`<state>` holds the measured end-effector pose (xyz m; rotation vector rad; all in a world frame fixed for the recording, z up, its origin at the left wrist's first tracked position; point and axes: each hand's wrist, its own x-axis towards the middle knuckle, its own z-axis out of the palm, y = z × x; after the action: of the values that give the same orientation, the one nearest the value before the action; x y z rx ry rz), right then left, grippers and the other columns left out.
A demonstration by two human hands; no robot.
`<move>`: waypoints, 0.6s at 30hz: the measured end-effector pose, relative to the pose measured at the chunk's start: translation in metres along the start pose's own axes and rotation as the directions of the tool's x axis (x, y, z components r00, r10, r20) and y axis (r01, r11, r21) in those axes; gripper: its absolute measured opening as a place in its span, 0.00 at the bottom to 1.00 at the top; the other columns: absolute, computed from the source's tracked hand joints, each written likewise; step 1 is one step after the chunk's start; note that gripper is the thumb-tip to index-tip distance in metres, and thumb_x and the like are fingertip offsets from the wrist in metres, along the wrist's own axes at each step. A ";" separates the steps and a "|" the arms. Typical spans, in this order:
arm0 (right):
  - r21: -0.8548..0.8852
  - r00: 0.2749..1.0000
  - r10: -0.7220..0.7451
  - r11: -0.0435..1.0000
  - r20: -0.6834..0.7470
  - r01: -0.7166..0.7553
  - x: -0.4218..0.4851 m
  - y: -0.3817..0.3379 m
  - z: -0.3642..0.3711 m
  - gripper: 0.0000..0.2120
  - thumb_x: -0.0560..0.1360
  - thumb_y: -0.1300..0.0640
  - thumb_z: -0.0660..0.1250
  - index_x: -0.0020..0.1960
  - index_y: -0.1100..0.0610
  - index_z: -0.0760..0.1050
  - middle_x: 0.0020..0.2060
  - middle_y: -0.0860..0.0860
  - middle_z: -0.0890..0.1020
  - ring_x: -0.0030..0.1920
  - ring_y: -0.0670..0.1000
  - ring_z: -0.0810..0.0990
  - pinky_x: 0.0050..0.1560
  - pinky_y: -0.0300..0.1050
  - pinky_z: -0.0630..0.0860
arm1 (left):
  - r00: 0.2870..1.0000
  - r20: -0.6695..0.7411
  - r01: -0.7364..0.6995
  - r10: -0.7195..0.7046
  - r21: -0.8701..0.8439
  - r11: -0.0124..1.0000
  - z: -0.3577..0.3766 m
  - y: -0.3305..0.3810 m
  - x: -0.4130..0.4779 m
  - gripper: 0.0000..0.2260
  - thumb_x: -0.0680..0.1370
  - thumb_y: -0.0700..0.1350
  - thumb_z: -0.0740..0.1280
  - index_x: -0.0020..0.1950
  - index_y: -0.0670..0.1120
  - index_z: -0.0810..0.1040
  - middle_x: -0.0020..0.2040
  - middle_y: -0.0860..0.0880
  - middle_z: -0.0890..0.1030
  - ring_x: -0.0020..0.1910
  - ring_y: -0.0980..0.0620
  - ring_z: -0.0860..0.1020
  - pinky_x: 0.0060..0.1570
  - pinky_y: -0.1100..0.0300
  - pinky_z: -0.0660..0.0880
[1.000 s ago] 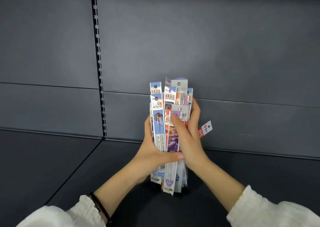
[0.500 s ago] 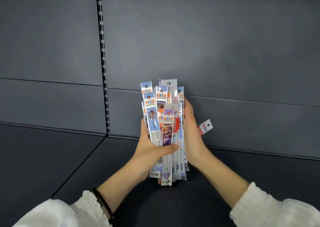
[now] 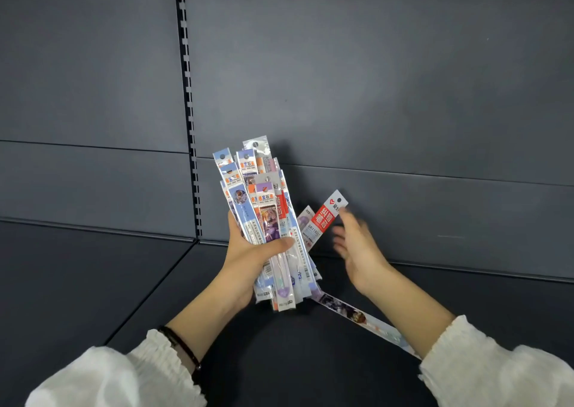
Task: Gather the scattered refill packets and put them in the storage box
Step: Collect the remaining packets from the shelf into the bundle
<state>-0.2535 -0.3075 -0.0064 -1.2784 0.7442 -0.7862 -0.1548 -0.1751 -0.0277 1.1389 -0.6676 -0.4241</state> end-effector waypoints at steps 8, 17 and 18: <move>0.095 0.948 -0.123 0.991 0.293 0.099 -0.009 0.004 0.001 0.07 0.78 0.61 0.64 0.51 0.58 0.80 0.46 0.54 0.85 0.43 0.50 0.83 0.38 0.39 0.78 | 0.989 0.139 0.051 -0.052 0.013 0.999 0.001 -0.001 -0.002 0.39 0.62 0.37 0.77 0.69 0.51 0.66 0.58 0.47 0.82 0.57 0.48 0.81 0.60 0.43 0.75; 0.335 0.964 -0.219 0.929 0.153 0.158 -0.001 -0.022 -0.011 0.06 0.76 0.63 0.66 0.47 0.55 0.80 0.42 0.50 0.84 0.43 0.49 0.83 0.45 0.43 0.79 | 0.989 0.116 0.096 -0.096 0.008 0.995 -0.008 0.002 0.003 0.39 0.61 0.39 0.79 0.68 0.51 0.68 0.59 0.47 0.82 0.58 0.45 0.81 0.62 0.40 0.73; 0.381 0.965 -0.229 0.910 0.130 0.164 0.002 -0.025 -0.014 0.06 0.76 0.63 0.66 0.46 0.55 0.80 0.40 0.49 0.84 0.42 0.48 0.83 0.44 0.42 0.79 | 0.989 0.108 0.100 -0.100 0.003 0.995 -0.009 0.002 0.003 0.39 0.61 0.39 0.79 0.68 0.52 0.68 0.59 0.47 0.82 0.58 0.46 0.81 0.62 0.40 0.73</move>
<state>-0.2672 -0.3193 0.0165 -1.0712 0.3088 -0.9172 -0.1461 -0.1703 -0.0276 1.1566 -0.7063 -0.5751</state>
